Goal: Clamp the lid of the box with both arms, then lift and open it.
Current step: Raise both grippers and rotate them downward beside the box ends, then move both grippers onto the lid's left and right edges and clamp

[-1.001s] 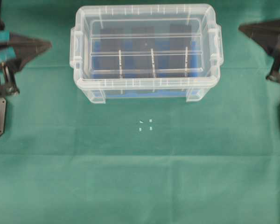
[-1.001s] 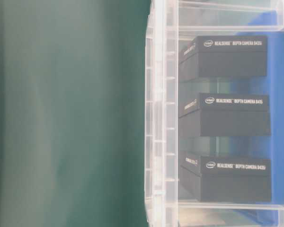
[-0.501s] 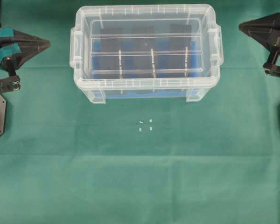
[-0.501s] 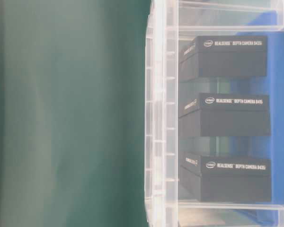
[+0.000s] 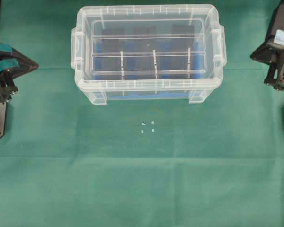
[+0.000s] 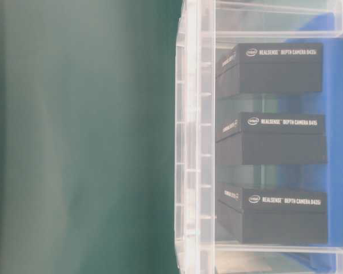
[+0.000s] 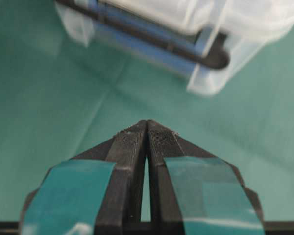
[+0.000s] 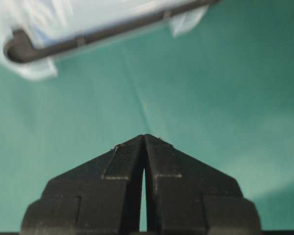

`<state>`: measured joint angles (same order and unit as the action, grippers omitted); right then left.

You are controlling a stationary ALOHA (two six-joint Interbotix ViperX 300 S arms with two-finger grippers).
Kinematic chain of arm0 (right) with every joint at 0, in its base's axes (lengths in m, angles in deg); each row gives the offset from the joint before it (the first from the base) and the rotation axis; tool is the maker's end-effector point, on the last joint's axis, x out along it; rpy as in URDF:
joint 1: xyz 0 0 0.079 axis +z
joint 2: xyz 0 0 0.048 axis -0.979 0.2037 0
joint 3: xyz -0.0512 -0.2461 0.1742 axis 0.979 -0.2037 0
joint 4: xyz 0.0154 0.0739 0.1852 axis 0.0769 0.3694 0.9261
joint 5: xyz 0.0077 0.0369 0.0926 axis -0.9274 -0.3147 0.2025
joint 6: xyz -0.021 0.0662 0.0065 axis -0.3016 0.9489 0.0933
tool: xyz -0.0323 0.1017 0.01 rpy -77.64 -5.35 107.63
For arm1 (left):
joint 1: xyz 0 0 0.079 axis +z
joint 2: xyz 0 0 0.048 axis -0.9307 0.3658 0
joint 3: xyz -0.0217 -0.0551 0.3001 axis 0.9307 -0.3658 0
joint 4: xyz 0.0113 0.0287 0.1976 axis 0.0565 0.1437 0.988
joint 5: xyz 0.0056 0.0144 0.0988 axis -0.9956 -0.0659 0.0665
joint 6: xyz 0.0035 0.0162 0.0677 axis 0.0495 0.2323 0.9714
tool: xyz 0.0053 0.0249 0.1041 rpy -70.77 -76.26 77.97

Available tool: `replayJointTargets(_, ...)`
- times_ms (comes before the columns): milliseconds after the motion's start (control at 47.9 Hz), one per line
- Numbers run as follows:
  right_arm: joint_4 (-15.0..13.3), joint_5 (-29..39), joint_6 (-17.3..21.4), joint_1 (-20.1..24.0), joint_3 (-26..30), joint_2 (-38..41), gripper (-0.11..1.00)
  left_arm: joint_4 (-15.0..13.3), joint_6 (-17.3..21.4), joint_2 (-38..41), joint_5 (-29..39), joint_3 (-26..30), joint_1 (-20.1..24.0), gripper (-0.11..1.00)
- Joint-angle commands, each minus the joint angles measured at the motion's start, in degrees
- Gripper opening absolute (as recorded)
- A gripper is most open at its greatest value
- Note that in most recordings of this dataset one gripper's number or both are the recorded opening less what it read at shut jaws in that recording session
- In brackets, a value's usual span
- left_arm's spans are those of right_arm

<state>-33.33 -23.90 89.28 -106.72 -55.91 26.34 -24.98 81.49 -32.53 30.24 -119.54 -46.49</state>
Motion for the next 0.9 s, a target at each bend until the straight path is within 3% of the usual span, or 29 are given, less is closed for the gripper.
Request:
replayJointTargets(0, -0.1, 1.4, 0.3, -0.2, 1.9, 0.5, 0.0, 0.1, -0.1, 0.5, 2.5, 1.8, 0.3, 0.01)
replayJointTargets(292, -0.1, 1.3, -0.4, -0.2, 2.5, 1.6, 0.0, 0.2, 0.5, 0.5, 3.5, 2.0, 0.3, 0.01)
replayJointTargets(459, -2.7, 1.6, -2.6, 0.0, 2.7, 1.7, 0.0, 0.7, 5.9, 0.5, 5.3, 2.0, -0.9, 0.01)
replayJointTargets(668, -5.5, 2.1, -7.9, 0.3, 2.7, 2.1, 0.0, 0.7, 10.5, 0.5, 7.1, 2.0, -1.1, 0.01)
replayJointTargets(876, -5.7, 2.1, -14.9, 0.3, 2.8, 2.5, 0.0, 0.7, 14.8, 0.5, 10.5, 2.1, -1.1, 0.01)
